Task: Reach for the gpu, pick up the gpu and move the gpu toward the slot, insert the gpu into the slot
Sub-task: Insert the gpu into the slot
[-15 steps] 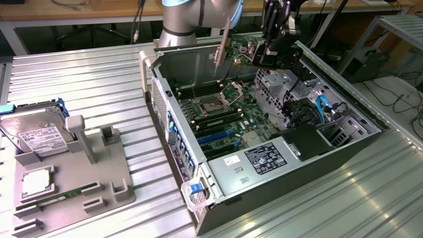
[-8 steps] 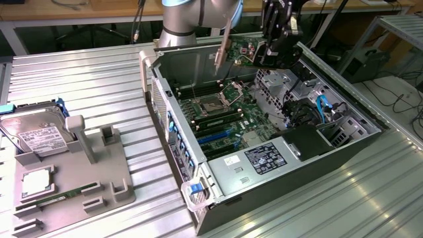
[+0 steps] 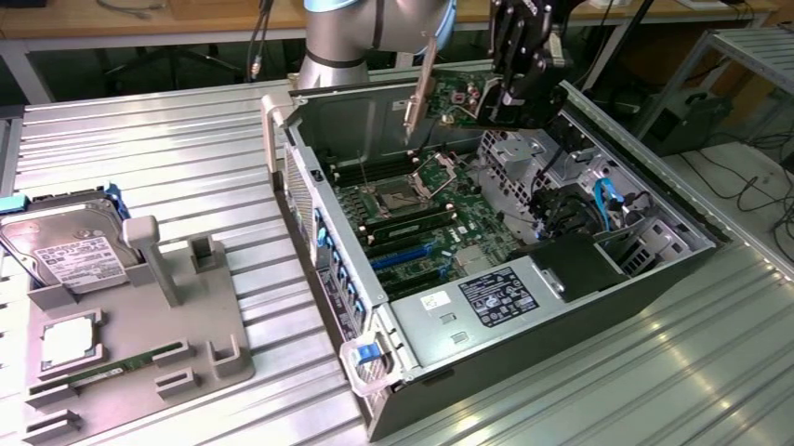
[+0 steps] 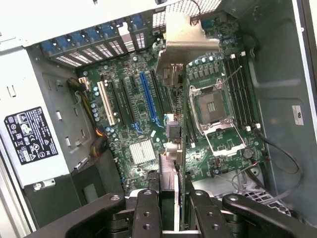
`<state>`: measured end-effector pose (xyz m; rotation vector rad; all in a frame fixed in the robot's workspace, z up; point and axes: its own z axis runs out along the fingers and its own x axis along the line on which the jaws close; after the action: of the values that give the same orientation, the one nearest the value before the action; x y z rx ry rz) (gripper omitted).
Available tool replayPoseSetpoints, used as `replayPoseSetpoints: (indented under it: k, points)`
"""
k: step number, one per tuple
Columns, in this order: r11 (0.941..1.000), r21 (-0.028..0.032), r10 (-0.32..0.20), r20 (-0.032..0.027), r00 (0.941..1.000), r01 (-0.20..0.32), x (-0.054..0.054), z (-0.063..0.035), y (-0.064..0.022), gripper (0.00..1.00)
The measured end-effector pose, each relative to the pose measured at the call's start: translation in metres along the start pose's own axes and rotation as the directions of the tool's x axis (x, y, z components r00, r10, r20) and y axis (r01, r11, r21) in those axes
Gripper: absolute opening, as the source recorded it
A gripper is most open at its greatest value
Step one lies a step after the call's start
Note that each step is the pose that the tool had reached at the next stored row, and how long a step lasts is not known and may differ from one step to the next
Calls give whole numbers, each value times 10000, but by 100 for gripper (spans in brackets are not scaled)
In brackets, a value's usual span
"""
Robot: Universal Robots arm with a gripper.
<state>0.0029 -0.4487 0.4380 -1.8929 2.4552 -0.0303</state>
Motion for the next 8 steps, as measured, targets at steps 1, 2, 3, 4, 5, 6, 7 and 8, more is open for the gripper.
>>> replayPoseSetpoints:
  k: [1, 2, 3, 4, 5, 6, 7, 8]
  points:
    - [10000, -1, -58, 2, 10000, 58, 2, 0, -1, 27]
    - [9999, -2, -120, 4, 9999, 120, 4, 0, -1, 27]
    - [9996, -6, -274, 11, 9996, 274, 9, 0, -2, 27]
    - [9993, -7, -372, 15, 9993, 372, 12, 0, -3, 27]
    - [9991, -9, -434, 18, 9991, 434, 13, 0, -3, 27]
    - [9987, -10, -507, 21, 9987, 507, 15, 0, -4, 27]
    - [9984, -11, -571, 24, 9984, 571, 16, 0, -4, 27]
    - [9980, -12, -629, 26, 9980, 629, 17, 0, -4, 27]
